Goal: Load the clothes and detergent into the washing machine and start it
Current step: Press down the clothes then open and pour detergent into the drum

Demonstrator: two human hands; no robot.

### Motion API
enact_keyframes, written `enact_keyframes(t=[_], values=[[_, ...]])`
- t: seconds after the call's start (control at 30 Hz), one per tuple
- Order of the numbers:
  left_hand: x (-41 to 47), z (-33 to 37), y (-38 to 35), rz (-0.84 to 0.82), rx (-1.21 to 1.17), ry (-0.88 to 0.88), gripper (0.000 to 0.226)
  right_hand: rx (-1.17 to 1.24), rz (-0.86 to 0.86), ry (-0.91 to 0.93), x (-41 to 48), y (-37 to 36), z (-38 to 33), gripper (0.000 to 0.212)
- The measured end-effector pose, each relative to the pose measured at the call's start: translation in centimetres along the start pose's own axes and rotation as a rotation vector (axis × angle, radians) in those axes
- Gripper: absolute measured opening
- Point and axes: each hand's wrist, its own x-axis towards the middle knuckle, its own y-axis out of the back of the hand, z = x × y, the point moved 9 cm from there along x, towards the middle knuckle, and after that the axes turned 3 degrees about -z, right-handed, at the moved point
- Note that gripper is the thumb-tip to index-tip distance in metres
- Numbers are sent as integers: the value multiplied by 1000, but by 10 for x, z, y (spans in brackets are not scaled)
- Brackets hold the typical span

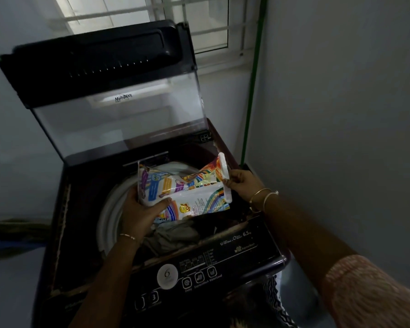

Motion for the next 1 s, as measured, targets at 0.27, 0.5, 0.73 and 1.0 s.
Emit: enact_keyframes(t=[0.27,0.5,0.73,1.0], values=[[3,7,-1,-32,14,-1,55,82,-16,-9,1,-1,2,25],[7,15,-1,-26,7,5,56,229,-49,-52,1,-3,5,28],[8,22,-3,-40,20,-10,55,247,-28,-63,1,-1,6,30],[9,29,-9,-44,1,-17,56,337,19,-91,2,0,11,25]])
